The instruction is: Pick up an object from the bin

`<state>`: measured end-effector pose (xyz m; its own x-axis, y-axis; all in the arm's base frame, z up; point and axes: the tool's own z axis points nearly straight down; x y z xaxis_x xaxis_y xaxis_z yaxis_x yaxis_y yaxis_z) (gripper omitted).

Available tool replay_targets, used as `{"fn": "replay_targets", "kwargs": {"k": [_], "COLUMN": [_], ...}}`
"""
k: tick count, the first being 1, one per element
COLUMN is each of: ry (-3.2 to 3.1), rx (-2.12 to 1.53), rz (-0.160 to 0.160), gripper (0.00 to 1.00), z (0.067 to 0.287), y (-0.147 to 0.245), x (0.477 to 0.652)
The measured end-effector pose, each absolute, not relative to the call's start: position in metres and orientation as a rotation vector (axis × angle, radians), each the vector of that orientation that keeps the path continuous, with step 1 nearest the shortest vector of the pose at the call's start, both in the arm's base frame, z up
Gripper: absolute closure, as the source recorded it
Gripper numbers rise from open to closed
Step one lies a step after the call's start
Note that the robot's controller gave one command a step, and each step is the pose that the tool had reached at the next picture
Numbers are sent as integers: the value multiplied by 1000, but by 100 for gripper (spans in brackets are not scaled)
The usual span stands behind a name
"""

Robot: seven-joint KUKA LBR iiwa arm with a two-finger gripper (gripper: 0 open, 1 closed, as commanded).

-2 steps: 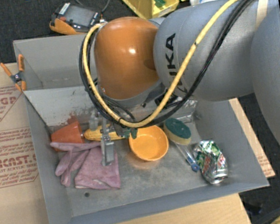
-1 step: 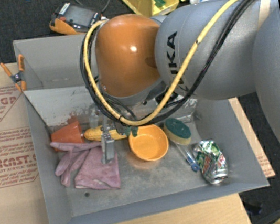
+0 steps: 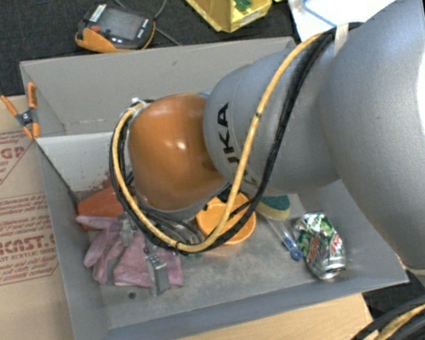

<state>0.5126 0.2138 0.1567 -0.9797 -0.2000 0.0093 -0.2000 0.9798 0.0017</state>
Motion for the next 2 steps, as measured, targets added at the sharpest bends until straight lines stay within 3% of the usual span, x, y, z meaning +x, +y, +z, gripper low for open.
{"fn": "replay_targets", "kwargs": {"k": [1,2], "ry": [-3136,-3114], "rx": [245,378], "rz": [-6,-4], "gripper": [0,0], "z": [160,121], "y": [214,203], "x": [508,483]}}
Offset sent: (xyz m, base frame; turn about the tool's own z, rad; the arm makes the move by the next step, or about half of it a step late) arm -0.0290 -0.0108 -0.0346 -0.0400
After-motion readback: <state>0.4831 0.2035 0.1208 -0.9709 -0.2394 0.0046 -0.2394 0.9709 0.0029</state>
